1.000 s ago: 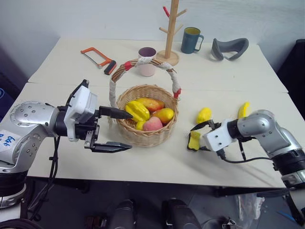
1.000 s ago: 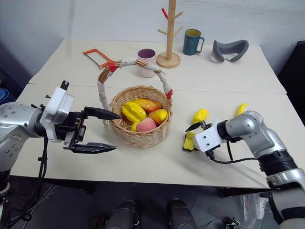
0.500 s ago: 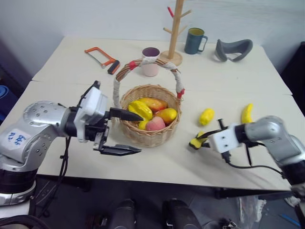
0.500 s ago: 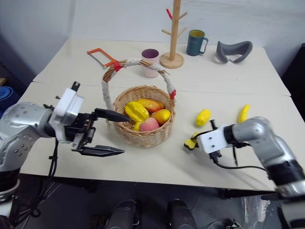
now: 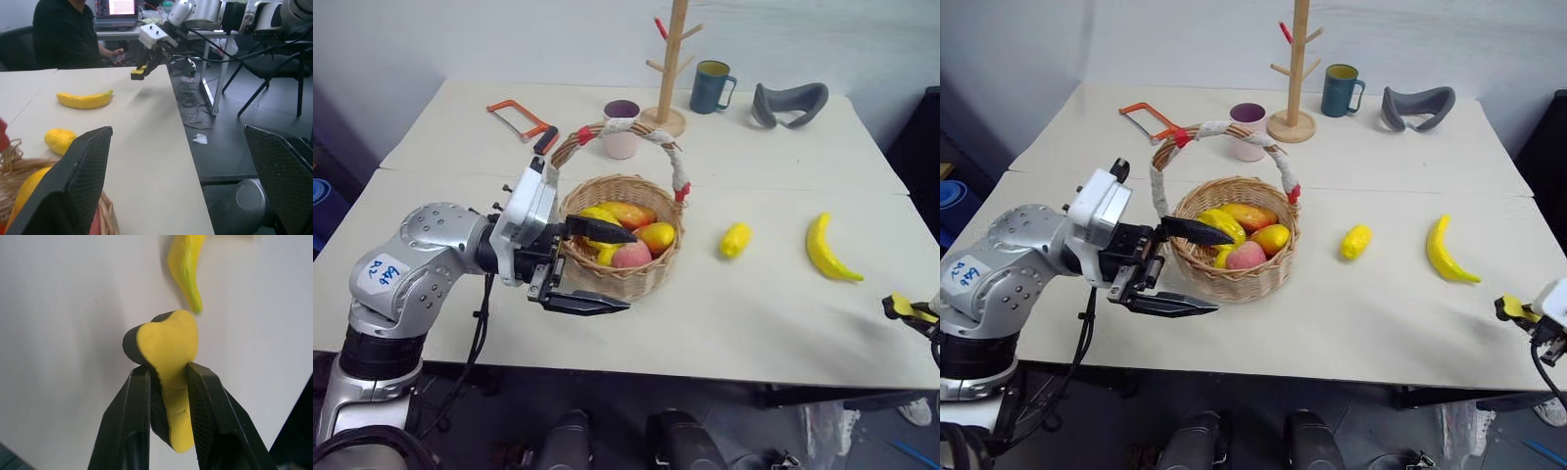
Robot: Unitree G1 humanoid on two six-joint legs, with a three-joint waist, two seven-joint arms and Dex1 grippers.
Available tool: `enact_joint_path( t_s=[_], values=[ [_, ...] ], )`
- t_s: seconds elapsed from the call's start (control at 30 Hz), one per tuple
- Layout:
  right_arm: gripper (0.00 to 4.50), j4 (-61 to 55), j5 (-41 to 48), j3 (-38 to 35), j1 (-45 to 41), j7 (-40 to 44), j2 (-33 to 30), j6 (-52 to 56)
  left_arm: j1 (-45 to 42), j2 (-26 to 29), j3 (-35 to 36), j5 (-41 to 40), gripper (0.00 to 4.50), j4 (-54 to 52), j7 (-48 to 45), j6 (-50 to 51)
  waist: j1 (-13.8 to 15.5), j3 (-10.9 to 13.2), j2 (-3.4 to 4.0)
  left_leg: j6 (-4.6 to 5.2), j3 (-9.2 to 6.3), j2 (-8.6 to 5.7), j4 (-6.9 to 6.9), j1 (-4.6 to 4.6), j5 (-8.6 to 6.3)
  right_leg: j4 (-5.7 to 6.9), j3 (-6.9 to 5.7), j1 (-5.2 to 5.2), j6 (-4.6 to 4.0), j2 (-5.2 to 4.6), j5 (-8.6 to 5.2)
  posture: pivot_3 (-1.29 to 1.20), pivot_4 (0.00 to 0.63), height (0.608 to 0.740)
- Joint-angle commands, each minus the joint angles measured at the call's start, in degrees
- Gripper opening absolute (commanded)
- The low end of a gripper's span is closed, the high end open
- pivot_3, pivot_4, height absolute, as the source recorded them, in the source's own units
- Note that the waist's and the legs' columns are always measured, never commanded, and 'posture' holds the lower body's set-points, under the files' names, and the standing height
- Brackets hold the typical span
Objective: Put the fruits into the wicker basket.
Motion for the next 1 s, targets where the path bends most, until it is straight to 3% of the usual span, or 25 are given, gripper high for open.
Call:
enact_joint_path(
  t_s=[0.03,0.07,0.17,0.3,0.4,0.5,0.67,0.83,1.0],
  values=[
    [0.83,2.3,0.2,1.6,-0.4,-2.7,1.2,-0.8,-1.4,0.1,0.2,0.5,4.5,0.5,-1.0,-1.4,-0.1,0.0,-0.01,-0.02,0.06,0.0,-0.16,0.21,0.0,-0.05,0.05,0.13,-0.01,0.02,-0.01,0.0,0.15,0.74],
    [1.42,3.1,0.5,1.9,-1.0,-3.7,1.6,-0.8,-1.7,0.2,0.3,0.6,4.5,0.8,-1.1,-1.5,-0.1,0.0,0.0,-0.05,0.09,0.0,-0.24,0.3,0.02,-0.06,0.08,0.15,-0.02,0.04,-0.02,0.0,0.15,0.74],
    [2.43,4.5,0.9,2.5,-3.0,-5.8,1.5,-0.9,-2.2,0.5,0.3,1.2,4.5,1.6,-1.6,-1.9,0.0,0.0,0.05,-0.1,0.09,0.0,-0.29,0.31,0.05,-0.05,0.09,0.14,-0.02,0.06,-0.03,0.0,0.15,0.74],
    [3.78,1.3,5.9,-0.3,-5.4,-2.7,-1.1,3.8,-2.4,0.8,1.3,1.3,4.5,1.9,-1.0,-1.9,0.1,0.0,0.06,-0.1,0.12,-0.01,-0.29,0.3,0.05,-0.06,0.13,0.14,0.01,0.05,-0.04,0.0,0.15,0.74],
    [4.48,-5.1,12.6,-0.3,-10.1,-1.5,-2.1,12.6,-1.9,0.9,2.1,1.4,4.5,1.6,-0.1,-1.8,0.0,0.0,0.06,-0.11,0.09,0.01,-0.32,0.31,0.05,-0.05,0.12,0.13,0.03,0.06,-0.04,0.0,0.15,0.74],
    [4.48,-13.3,20.3,5.6,-20.7,-5.8,-0.1,26.0,-1.2,0.9,2.5,1.6,4.5,1.2,1.1,-1.7,-0.6,0.0,0.05,-0.15,0.1,0.07,-0.32,0.33,0.04,-0.03,0.14,0.14,0.03,0.09,-0.04,0.0,0.15,0.74],
    [4.48,-20.7,27.2,13.4,-36.9,-21.5,11.5,50.5,-0.6,1.1,2.9,1.4,4.5,-0.2,2.5,-1.2,-0.2,0.0,-0.05,-0.39,-0.12,0.12,-0.46,0.29,0.1,-0.03,0.03,0.09,-0.01,0.15,-0.05,0.0,0.15,0.74],
    [4.48,-21.1,28.9,13.7,-44.6,-33.6,23.2,63.2,0.4,2.2,3.7,1.2,4.5,-1.0,3.0,-1.1,0.5,0.0,-0.01,-0.41,-0.16,0.0,-0.46,-0.33,0.12,0.01,-0.03,-0.49,-0.03,-0.03,-0.07,0.0,0.15,0.74],
    [4.48,-12.6,26.5,11.8,-51.0,-43.5,32.2,68.8,1.0,2.7,4.1,1.1,4.5,-1.6,3.5,-1.1,0.2,0.0,-0.02,-0.41,-0.09,-0.04,-0.2,-0.77,0.15,0.11,-0.03,-0.87,0.01,-0.09,-0.04,0.0,0.15,0.74]
  ],
)
